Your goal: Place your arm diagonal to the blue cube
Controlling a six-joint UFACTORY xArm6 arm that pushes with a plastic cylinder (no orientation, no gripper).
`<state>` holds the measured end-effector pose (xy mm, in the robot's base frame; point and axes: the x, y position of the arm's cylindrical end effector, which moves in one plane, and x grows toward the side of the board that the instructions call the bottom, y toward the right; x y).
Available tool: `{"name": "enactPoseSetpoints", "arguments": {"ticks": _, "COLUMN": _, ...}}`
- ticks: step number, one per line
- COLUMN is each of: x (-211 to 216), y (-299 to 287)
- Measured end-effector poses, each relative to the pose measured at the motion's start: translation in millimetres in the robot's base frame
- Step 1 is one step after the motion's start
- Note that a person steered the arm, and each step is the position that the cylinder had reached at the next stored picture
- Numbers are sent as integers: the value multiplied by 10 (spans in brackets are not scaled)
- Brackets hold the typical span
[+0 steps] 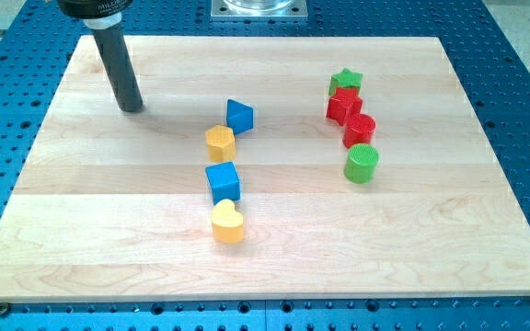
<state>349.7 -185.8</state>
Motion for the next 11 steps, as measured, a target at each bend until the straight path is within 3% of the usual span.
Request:
{"name": "enactPoseSetpoints", "arguments": {"ticks": 8, "x": 91, "y": 80}}
{"name": "enactPoseSetpoints", "arguments": {"ticks": 10, "x": 860, "y": 516}}
{"name": "enactPoseSetpoints", "arguments": {"ticks": 11, "x": 1383, "y": 146}}
